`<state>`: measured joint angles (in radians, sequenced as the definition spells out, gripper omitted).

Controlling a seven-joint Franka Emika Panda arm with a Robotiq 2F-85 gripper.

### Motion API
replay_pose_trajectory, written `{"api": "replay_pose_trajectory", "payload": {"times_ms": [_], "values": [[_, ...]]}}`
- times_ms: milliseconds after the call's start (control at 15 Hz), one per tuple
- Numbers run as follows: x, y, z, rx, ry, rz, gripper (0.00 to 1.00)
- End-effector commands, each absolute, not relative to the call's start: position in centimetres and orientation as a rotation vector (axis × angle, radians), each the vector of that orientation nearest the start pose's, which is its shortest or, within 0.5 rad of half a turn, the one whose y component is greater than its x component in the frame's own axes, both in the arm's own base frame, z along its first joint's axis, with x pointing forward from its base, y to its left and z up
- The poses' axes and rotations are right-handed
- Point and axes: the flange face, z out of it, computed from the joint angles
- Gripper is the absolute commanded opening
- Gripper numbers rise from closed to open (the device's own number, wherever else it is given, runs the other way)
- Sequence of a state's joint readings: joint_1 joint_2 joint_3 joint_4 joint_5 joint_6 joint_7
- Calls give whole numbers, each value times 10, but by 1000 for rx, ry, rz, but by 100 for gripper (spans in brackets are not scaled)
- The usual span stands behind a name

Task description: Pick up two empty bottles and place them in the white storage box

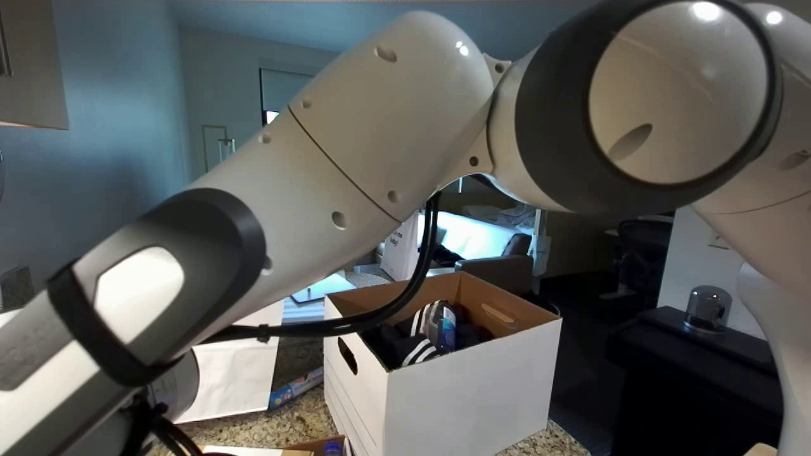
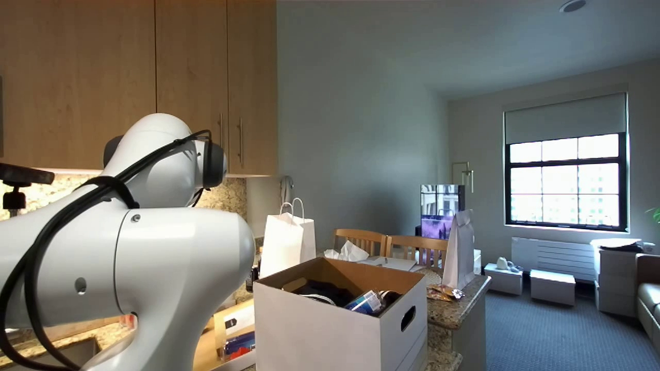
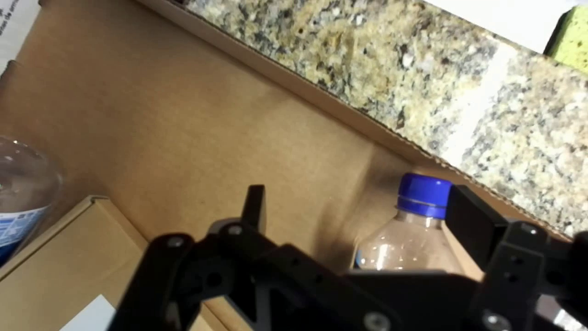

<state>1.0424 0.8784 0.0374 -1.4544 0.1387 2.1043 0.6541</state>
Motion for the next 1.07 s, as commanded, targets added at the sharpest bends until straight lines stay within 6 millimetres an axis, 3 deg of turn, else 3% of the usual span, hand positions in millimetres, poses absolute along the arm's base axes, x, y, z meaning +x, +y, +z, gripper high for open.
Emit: {"api": "replay_pose_trajectory", "payload": {"times_ms": [0,200,533,1000], "values": [[309,608,143,-3062,-570,461,100],[302,612,128,-3024,-575,461,100],[311,616,106,-2985,-432,351,100],[316,637,109,-2890,-426,223,100]]}}
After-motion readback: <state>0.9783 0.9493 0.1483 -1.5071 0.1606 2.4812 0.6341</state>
